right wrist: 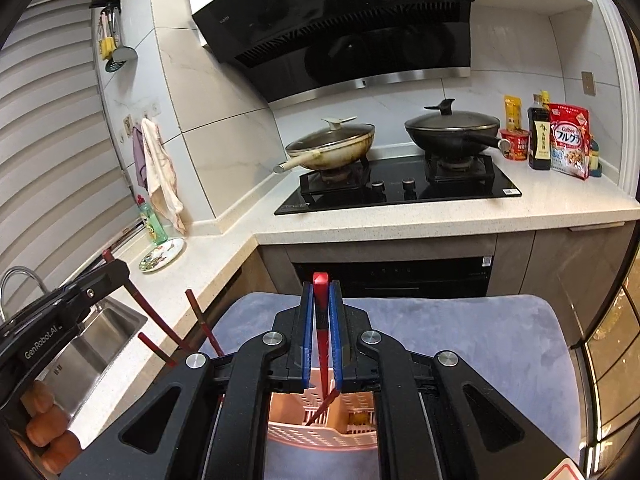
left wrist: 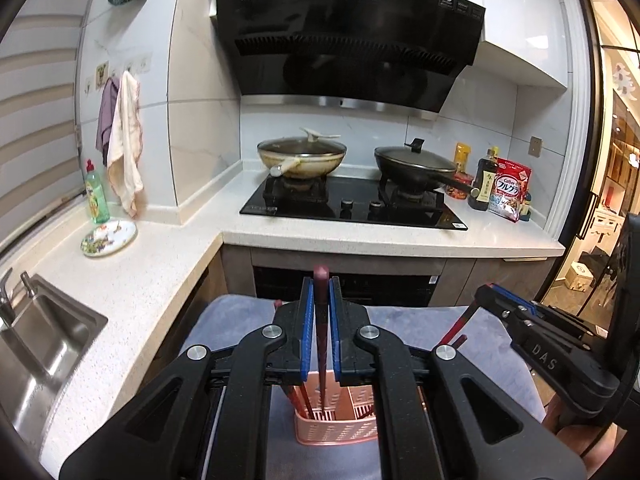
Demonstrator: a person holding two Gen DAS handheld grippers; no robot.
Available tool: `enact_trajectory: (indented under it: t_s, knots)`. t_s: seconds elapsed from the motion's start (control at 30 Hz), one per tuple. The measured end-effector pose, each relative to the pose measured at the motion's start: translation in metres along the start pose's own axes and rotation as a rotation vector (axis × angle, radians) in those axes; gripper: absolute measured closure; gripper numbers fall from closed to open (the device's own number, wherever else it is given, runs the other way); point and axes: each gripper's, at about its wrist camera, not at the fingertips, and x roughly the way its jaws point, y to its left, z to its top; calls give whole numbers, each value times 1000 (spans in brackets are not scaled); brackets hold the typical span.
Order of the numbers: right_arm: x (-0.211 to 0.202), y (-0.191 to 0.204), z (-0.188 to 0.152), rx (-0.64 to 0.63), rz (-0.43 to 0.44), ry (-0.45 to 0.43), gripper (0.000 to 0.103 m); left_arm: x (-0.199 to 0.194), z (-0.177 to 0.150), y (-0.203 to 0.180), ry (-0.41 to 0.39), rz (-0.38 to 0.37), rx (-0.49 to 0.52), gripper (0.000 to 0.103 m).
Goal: Organize utensils
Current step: 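Carry both held chopsticks above the pink holder and lower them in, then open both tools to release the chopsticks and move back to the mat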
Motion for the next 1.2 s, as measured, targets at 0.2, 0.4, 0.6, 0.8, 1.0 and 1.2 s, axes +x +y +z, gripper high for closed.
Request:
enact_trajectory:
  t_s: [0.2, 0.4, 0.6, 0.8, 1.0, 1.2]
  knots:
    - [-14, -1, 2, -3, -9, -18, 91, -7, -6, 8, 1, 28, -13, 60]
    - [-43, 4, -2, -28, -12, -43, 83, -28, -9, 10, -16, 51, -11, 47]
    - [-73, 9, -16, -42, 1, -42, 83, -52, -19, 11, -13, 57, 2, 46]
    - [-104, 14, -45, -74, 5, -19, 83, -79, -40, 13, -7, 55, 10, 45]
    - [-127, 14, -95, -79, 13, 58, 79, -101, -77, 16, 29, 46, 6, 45]
    - [-141, 5, -169, -48, -8, 172, 78, -112, -126, 20, 99, 49, -9, 45]
